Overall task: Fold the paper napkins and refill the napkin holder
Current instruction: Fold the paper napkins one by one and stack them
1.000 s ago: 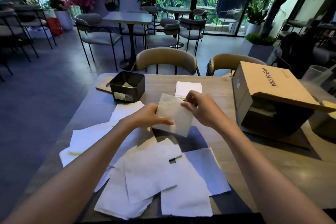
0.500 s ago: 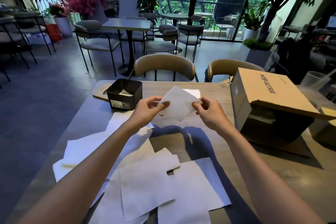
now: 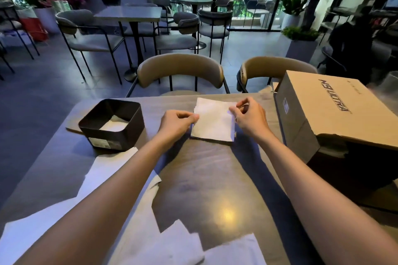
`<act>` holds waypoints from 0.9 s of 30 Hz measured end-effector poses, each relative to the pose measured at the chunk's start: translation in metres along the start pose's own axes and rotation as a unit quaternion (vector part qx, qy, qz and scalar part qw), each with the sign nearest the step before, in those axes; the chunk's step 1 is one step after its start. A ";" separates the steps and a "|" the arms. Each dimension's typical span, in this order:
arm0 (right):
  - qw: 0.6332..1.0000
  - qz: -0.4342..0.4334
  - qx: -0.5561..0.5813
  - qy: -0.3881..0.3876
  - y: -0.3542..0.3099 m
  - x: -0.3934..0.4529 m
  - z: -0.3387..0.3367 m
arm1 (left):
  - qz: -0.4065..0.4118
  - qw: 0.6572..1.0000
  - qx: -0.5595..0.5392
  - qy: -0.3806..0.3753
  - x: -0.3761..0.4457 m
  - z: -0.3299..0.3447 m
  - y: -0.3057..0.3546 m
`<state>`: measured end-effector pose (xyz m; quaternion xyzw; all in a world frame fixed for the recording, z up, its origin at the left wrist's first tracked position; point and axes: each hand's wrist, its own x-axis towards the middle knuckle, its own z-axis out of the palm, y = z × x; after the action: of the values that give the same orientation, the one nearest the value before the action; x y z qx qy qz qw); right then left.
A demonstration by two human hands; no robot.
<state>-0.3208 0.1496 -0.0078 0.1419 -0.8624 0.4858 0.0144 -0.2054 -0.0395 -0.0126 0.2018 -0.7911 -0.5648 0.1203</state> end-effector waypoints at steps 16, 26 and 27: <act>0.986 -0.118 -0.118 0.014 0.006 0.001 0.026 | 0.087 0.985 0.140 0.054 -0.006 0.005 -0.022; 0.921 -0.321 -0.212 -0.052 -0.072 -0.124 0.038 | 0.104 0.949 0.280 0.105 -0.109 -0.072 -0.026; 0.924 -0.315 -0.204 -0.074 -0.077 -0.136 0.044 | 0.095 0.943 0.298 0.114 -0.119 -0.083 -0.032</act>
<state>-0.1660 0.1065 0.0109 0.4360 -0.8523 0.2574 0.1313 -0.0593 -0.0647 -0.0103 0.2157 -0.9198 -0.2622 0.1969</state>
